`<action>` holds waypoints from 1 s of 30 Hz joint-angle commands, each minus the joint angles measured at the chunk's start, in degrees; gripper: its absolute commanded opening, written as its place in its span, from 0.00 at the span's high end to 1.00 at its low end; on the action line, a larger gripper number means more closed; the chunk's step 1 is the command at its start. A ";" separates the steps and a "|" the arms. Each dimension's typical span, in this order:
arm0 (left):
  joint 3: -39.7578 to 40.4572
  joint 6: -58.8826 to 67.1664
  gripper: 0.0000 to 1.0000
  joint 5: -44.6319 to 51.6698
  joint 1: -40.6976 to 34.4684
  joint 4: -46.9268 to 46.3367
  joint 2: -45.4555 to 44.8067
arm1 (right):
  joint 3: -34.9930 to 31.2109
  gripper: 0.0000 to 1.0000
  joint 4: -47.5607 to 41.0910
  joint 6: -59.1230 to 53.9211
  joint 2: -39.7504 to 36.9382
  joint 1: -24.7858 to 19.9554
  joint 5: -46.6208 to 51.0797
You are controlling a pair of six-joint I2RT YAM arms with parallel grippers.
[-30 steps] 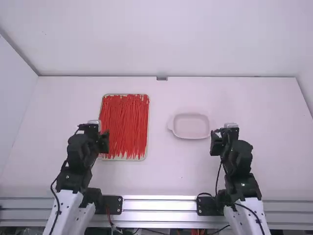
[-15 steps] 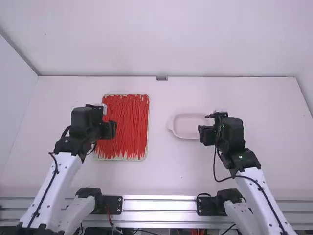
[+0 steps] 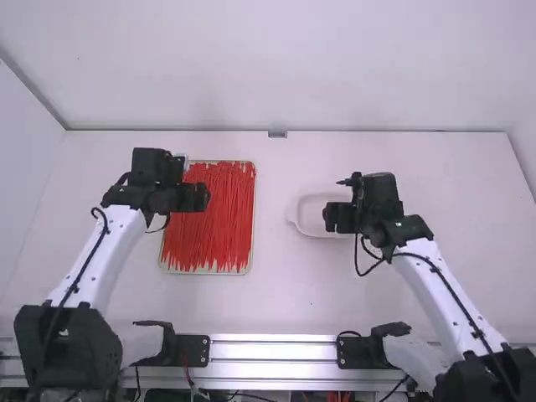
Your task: Fasten the cable tie
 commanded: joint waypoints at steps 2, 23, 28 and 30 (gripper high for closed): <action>3.97 0.00 0.05 -0.02 0.38 -0.30 3.33 | 4.02 0.05 -1.41 1.03 2.97 1.12 -0.94; 20.35 0.44 0.01 0.00 -2.95 -4.70 14.27 | 6.19 0.01 -3.04 1.49 5.88 3.78 -1.05; 26.86 2.03 0.01 0.00 -5.14 -6.88 20.26 | 6.19 0.01 -3.06 1.49 5.88 3.98 -0.63; 28.70 1.77 0.01 0.04 -6.10 -5.97 23.10 | 6.19 0.02 -3.06 1.51 5.88 3.98 -0.63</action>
